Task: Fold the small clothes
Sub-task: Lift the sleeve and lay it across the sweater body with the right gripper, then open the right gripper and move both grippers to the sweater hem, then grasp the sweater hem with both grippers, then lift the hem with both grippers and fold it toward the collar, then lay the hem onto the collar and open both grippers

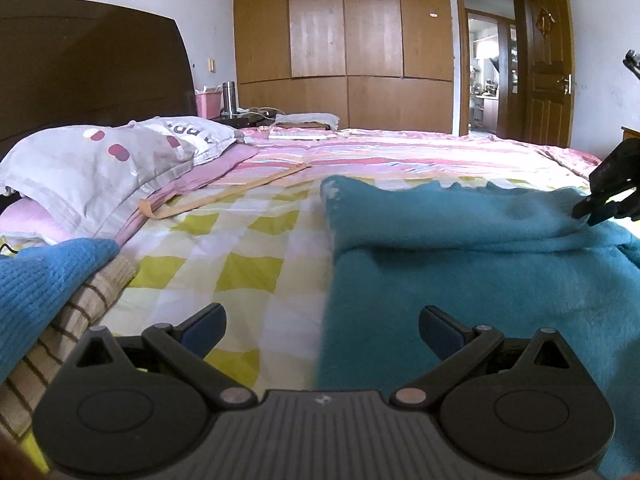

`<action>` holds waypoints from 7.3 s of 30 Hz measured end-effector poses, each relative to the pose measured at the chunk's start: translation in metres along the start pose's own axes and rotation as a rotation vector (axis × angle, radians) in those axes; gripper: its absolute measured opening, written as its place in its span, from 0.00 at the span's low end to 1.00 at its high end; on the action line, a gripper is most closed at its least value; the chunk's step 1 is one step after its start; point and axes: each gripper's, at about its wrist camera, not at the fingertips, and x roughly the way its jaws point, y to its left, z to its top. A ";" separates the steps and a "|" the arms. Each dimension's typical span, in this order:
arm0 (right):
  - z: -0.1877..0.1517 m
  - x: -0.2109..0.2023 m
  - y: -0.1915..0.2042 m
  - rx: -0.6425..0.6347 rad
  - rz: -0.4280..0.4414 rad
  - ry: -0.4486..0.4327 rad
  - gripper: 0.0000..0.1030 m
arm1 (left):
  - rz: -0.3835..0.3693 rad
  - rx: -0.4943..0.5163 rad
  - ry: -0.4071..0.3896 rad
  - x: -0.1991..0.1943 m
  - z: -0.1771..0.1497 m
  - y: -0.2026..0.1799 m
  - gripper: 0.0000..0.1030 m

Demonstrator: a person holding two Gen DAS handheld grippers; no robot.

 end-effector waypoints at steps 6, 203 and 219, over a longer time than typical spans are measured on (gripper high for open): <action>0.002 -0.007 0.019 -0.096 -0.130 -0.087 0.25 | 0.015 0.007 -0.016 -0.005 0.002 0.001 1.00; 0.026 0.023 -0.092 0.397 0.411 -0.136 0.56 | -0.059 -0.561 0.023 0.118 0.118 0.033 0.54; 0.008 -0.005 -0.026 -0.055 0.253 -0.215 0.54 | -0.148 -0.030 -0.054 0.089 0.110 -0.082 0.58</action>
